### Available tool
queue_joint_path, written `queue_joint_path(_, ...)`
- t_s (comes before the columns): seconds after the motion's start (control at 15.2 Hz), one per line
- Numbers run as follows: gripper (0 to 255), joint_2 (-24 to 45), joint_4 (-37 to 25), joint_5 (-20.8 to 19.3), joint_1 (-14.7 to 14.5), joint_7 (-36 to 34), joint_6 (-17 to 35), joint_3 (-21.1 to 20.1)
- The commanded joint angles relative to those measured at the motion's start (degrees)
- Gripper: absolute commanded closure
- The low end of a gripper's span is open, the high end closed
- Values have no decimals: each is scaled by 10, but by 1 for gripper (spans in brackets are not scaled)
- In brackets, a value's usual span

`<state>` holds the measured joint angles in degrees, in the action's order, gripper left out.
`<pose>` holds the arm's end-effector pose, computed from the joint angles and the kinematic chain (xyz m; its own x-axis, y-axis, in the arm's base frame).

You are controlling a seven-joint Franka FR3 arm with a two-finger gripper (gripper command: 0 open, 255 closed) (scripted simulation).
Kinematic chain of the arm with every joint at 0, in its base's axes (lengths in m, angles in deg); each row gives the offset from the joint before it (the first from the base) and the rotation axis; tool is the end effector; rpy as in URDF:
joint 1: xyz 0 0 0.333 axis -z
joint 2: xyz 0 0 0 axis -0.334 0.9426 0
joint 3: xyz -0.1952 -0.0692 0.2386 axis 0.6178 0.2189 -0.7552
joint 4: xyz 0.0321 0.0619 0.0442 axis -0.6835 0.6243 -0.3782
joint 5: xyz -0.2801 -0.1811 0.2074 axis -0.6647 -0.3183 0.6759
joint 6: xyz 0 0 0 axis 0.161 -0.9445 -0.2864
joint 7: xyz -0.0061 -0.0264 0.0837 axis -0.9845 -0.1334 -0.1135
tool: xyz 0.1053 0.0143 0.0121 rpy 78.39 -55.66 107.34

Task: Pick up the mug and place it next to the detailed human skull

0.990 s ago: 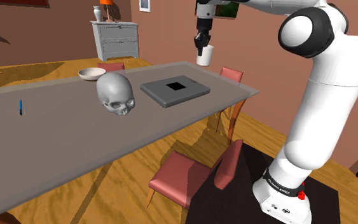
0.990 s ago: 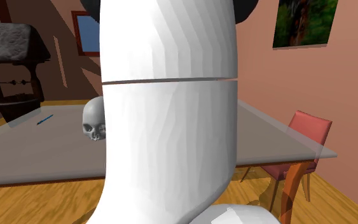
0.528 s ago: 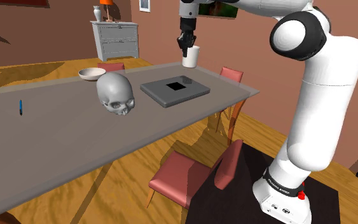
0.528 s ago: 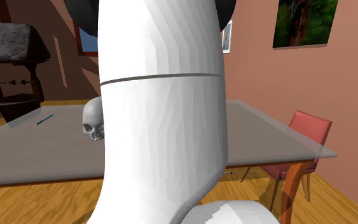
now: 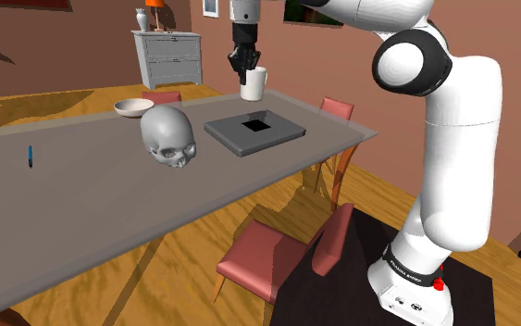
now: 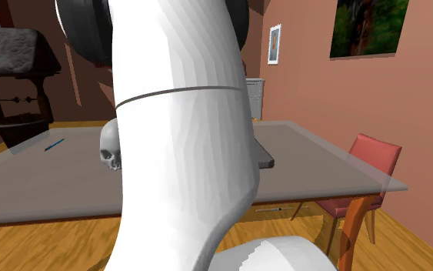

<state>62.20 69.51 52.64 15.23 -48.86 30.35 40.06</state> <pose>0.6483 0.0040 0.6187 0.9996 0.0225 -0.0170 0.0233 -0.9985 0.0492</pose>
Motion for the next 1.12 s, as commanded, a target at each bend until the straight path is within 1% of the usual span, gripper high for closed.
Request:
queue_joint_path(0.0, 255, 37, -60, 1, -10, -16, -24, -5)
queue_joint_path(0.46, 255, 2, 50, -1, -13, -19, 52, -5)
queue_joint_path(1.06, 255, -18, 150, -3, -15, -23, 132, -5)
